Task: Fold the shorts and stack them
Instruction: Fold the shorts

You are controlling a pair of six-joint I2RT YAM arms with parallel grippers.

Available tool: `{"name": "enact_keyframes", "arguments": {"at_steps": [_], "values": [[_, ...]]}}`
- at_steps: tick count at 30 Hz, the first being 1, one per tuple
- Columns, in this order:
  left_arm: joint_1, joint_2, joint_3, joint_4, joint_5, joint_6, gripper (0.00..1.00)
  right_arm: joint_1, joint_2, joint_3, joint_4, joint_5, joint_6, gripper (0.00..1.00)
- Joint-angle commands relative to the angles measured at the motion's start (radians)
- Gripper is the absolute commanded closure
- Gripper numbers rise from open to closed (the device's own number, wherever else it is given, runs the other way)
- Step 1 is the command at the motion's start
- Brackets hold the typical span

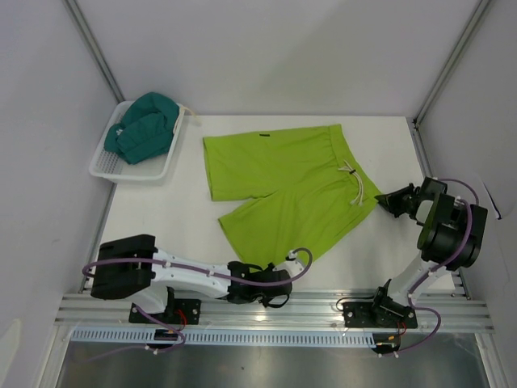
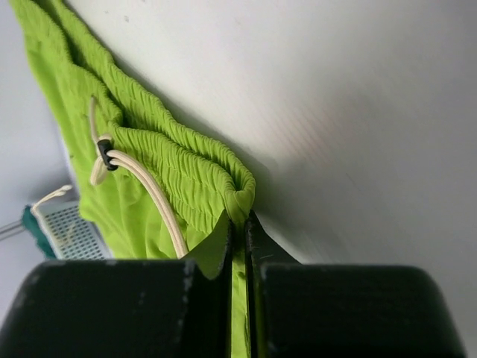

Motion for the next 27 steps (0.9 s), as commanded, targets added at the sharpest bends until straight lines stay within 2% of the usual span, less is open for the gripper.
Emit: {"name": "enact_keyframes", "arguments": {"at_steps": [1, 3, 7, 13, 16, 19, 27], "values": [[-0.031, 0.012, 0.048, -0.046, 0.021, -0.041, 1.0, -0.031, -0.107, 0.051, -0.204, 0.127, -0.08, 1.0], [-0.056, 0.012, 0.085, -0.039, 0.047, -0.054, 1.0, -0.048, -0.162, 0.068, -0.346, 0.173, -0.115, 1.0], [-0.12, 0.051, 0.174, -0.075, 0.055, -0.082, 1.0, -0.132, -0.247, 0.06, -0.473, 0.153, -0.154, 1.0], [-0.189, 0.087, 0.343, -0.195, 0.084, -0.146, 1.0, -0.182, -0.394, 0.097, -0.652, 0.141, -0.222, 1.0], [-0.182, 0.021, 0.433, -0.33, 0.046, -0.165, 1.0, -0.201, -0.472, 0.131, -0.717, 0.145, -0.234, 1.0], [-0.153, -0.068, 0.51, -0.405, 0.065, -0.192, 1.0, -0.211, -0.524, 0.189, -0.778, 0.153, -0.234, 1.0], [-0.024, -0.255, 0.556, -0.51, 0.05, -0.202, 1.0, -0.211, -0.532, 0.364, -0.887, 0.098, -0.193, 1.0]]}}
